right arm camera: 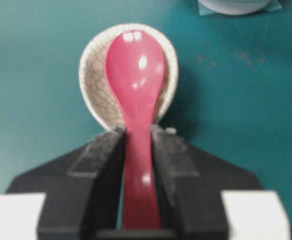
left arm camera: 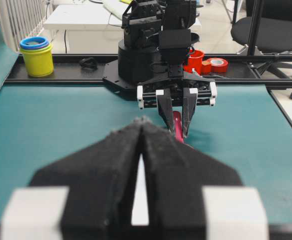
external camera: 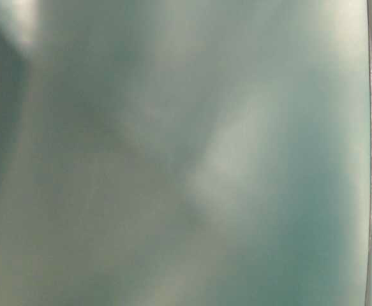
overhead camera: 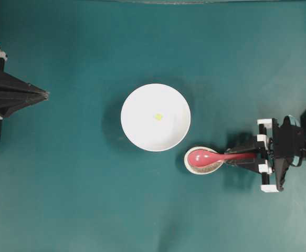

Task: Scoop the yellow hexagonal prism block from the bowl with a spoon using the right arm.
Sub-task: 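Lift the pink spoon and carry it over the white bowl, then dip the spoon into the bowl under the yellow block and lift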

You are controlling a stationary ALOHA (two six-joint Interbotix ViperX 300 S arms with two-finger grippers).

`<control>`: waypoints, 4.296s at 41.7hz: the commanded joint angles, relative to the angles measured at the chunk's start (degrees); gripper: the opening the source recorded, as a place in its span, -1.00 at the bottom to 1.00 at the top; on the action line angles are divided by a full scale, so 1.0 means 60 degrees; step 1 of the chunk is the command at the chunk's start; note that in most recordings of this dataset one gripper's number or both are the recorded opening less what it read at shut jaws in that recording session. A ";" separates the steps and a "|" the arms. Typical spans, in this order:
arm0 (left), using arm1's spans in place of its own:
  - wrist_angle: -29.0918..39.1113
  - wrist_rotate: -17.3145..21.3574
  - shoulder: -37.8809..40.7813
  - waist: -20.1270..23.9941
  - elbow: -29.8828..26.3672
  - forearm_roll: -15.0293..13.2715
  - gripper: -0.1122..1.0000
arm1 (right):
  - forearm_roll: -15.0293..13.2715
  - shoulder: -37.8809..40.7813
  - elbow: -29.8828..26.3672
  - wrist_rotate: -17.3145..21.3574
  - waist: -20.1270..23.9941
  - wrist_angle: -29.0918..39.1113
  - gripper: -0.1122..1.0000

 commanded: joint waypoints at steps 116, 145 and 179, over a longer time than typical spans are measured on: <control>0.0190 0.0073 0.0103 0.0015 -0.0190 0.0044 -0.79 | -0.3193 -0.1113 -0.8950 -0.0996 -0.6812 1.8398 -0.37; 0.0176 0.0073 0.0088 0.0015 -0.0205 0.0059 -0.79 | -0.3149 -0.0513 -0.9199 -0.0981 -0.6577 1.6465 -0.37; 0.0205 0.0073 0.0073 0.0015 -0.0190 0.0059 -0.79 | -0.2944 -0.0791 -0.9155 -0.0967 -0.6489 1.5264 -0.37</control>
